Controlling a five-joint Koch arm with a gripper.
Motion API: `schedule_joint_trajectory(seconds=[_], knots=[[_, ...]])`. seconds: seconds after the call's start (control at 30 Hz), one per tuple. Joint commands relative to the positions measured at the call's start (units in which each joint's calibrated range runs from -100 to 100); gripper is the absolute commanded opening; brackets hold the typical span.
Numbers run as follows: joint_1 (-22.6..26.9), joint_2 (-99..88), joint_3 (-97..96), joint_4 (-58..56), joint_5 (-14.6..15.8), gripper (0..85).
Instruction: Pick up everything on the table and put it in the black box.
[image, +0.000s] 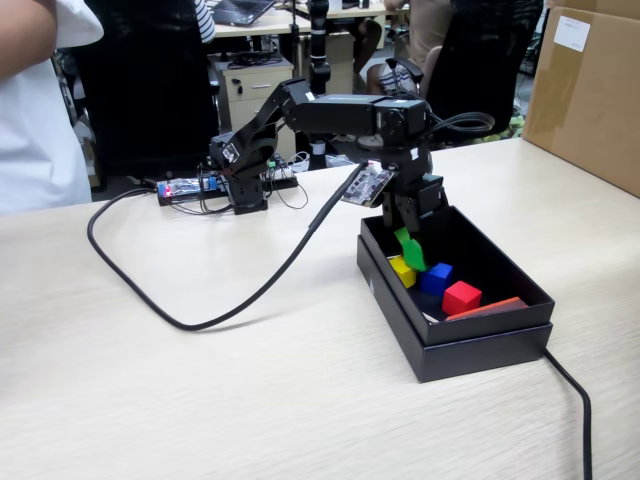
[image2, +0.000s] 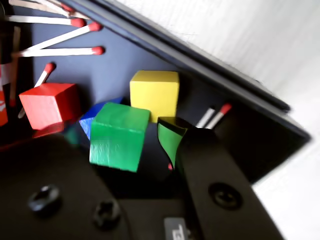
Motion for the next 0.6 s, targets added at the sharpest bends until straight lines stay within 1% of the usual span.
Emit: schedule_joint_trajectory(seconds=[0.0, 0.13, 0.2, 0.23, 0.27, 0.3, 0.33, 0.4, 0.47, 0.53, 0.57], knots=[[-0.1, -17.5, -1.4, -0.4, 0.0, 43.1], [-1.1, -35.3, -6.2, -1.9, 0.0, 43.1], [-1.9, -46.4, -11.9, -1.9, -0.1, 44.8], [-2.9, -57.1, -19.0, -1.7, -0.1, 45.6], [-3.4, -62.3, -22.6, -1.6, -0.2, 46.1], [-4.9, -71.6, -29.3, -1.5, -0.3, 48.0], [-6.7, -80.0, -35.7, -0.5, -0.5, 48.1], [-8.4, -87.5, -41.7, -0.2, -0.2, 48.5], [-12.0, -101.3, -56.8, 5.8, -0.3, 49.5], [-13.4, -107.1, -66.3, 9.2, -0.3, 50.0], [-14.6, -112.9, -76.9, 13.0, -0.5, 51.5]])
